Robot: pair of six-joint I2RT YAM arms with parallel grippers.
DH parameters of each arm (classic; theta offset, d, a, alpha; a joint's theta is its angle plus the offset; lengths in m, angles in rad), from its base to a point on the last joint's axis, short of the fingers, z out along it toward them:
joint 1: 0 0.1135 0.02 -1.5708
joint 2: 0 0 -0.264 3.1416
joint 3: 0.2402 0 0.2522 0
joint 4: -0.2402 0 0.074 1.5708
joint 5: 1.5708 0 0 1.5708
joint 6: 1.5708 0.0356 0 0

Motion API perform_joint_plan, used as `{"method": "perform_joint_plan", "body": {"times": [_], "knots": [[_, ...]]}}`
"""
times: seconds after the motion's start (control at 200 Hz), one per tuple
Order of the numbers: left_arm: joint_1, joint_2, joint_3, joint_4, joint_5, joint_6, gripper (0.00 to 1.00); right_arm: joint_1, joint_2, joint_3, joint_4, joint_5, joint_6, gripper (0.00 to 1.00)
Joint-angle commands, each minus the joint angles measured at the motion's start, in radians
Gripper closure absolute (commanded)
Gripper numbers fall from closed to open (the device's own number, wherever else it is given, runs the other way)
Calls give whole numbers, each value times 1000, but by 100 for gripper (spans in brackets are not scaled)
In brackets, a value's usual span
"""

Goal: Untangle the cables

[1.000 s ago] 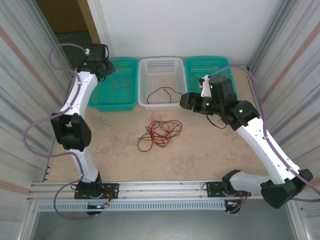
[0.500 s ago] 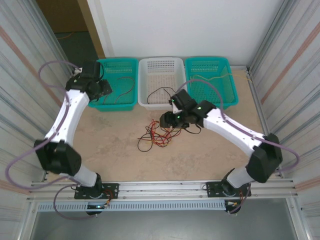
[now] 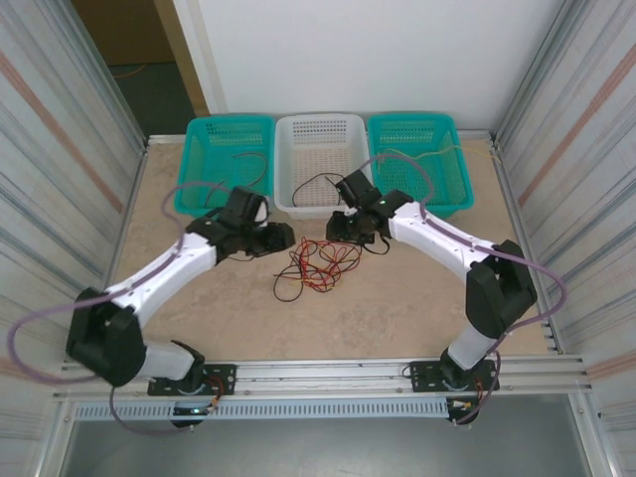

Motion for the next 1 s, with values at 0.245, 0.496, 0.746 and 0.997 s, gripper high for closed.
{"method": "perform_joint_plan", "body": {"times": [0.245,0.496,0.746,0.997], "knots": [[-5,143,-10,89,2,-338,51,-4,-166,-122,-39,6,35,61],[28,166,-143,276,39,-573,53,-5,-181,-96,-56,-2,16,61],[15,221,-133,352,52,-623,59,0,-212,-96,-58,-11,10,61],[4,161,-74,187,20,-557,92,6,-245,-107,-43,-14,7,62]]}}
